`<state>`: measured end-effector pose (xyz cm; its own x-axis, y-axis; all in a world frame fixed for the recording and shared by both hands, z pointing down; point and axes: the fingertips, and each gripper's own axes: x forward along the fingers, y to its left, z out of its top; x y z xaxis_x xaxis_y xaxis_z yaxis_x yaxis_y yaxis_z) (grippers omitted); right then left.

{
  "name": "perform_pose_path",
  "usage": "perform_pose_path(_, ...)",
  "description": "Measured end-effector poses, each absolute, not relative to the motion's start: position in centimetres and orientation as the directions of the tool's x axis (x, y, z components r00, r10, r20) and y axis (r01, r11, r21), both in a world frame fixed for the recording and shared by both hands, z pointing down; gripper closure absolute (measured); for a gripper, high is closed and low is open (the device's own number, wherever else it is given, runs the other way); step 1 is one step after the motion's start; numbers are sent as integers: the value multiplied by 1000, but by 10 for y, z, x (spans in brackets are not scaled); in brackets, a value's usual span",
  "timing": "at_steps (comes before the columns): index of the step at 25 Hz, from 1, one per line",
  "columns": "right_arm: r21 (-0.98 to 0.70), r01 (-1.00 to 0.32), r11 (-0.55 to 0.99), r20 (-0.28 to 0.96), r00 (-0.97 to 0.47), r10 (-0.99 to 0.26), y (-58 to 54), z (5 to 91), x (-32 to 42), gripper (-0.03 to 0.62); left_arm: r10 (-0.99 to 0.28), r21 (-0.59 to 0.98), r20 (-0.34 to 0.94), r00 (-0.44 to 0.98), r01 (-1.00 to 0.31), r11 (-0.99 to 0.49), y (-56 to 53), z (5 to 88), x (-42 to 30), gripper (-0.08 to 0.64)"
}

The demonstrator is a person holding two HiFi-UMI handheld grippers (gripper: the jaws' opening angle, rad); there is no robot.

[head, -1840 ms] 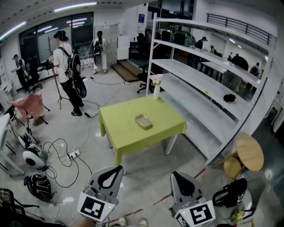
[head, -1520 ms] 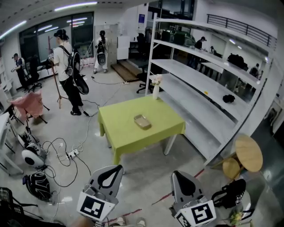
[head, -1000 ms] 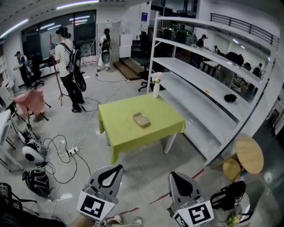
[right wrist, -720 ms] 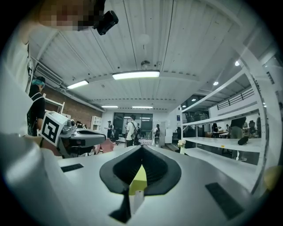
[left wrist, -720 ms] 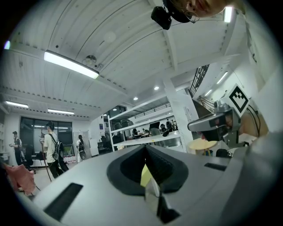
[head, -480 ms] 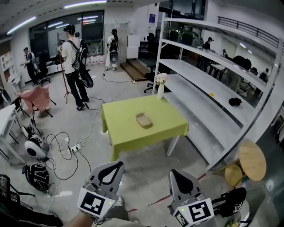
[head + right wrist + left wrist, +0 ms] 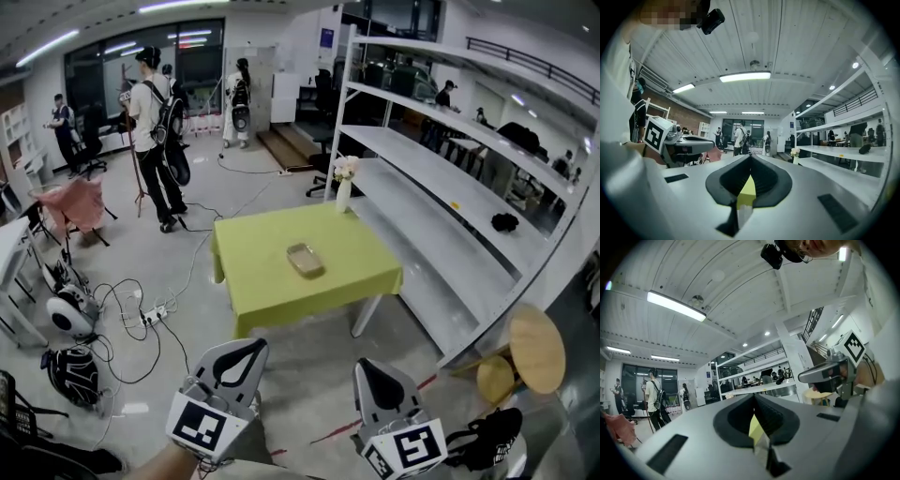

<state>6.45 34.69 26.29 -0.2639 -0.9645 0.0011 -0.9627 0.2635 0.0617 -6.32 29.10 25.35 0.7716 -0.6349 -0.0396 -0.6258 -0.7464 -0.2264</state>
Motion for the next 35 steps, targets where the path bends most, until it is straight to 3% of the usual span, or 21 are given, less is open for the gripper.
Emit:
perform_pose_path(21,54,-957,284,168,-272,-947,103,296,52,586,-636,-149,47,771,-624,-767,42,287,-71,553)
perform_pose_path(35,55,-971,233,217,-216,-952,-68,297,43,586,-593,-128,103,799,-580,-804,-131,303,-78,552)
